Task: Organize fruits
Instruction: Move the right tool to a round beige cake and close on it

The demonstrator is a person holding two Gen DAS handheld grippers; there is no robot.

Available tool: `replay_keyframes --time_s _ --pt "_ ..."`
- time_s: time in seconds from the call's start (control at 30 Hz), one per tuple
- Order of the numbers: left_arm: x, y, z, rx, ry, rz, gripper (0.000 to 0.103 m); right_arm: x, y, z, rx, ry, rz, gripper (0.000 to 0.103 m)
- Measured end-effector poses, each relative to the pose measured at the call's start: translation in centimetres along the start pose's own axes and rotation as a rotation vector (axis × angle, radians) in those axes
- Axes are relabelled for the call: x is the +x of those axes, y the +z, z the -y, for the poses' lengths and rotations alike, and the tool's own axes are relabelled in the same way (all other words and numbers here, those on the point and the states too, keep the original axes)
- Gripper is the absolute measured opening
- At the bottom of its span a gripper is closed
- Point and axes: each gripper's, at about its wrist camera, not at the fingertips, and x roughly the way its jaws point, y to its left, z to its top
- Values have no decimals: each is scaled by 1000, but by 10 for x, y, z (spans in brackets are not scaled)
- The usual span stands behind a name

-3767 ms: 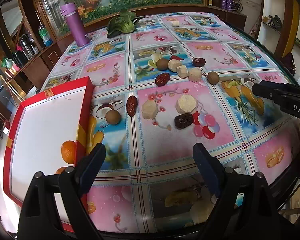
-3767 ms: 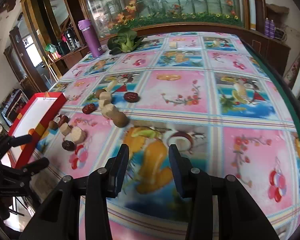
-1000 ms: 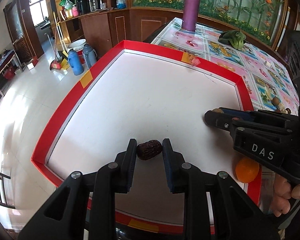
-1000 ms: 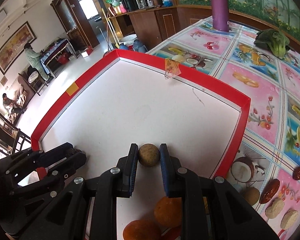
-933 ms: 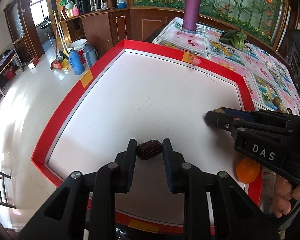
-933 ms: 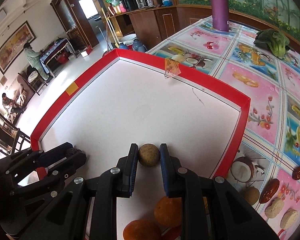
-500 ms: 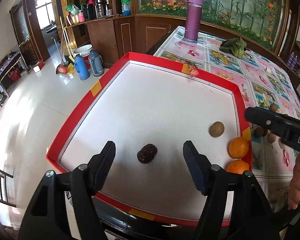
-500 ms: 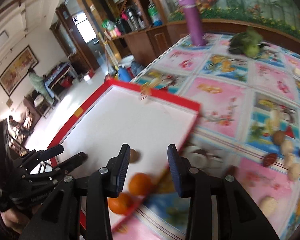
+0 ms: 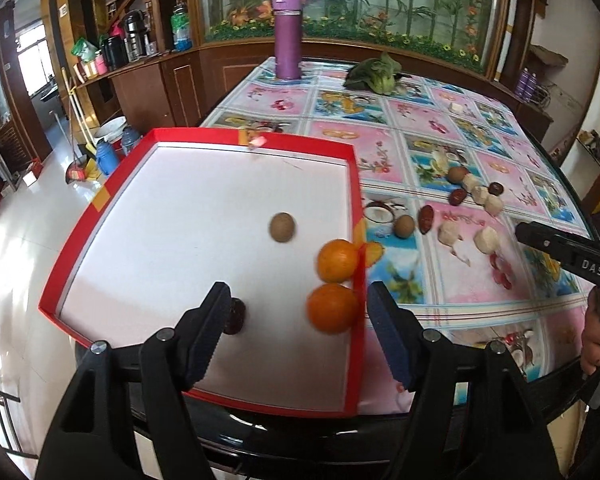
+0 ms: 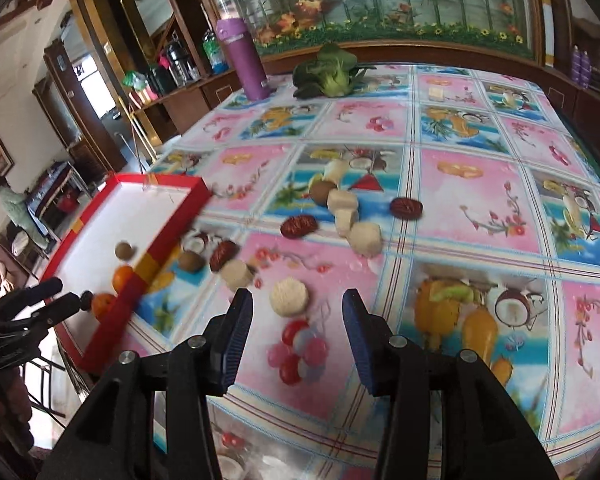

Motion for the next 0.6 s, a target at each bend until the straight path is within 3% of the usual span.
replay_keyframes --time_s 0.17,0.5,0.6 --pt "-2 -8 33 72 -60 -26 71 11 -9 -8 -62 -23 -25 46" --pt "3 -12 57 108 -98 -63 71 42 0 -18 -90 -81 -76 46" --pt "6 -6 64 131 -115 -63 71 45 -1 -18 -96 -91 -75 40"
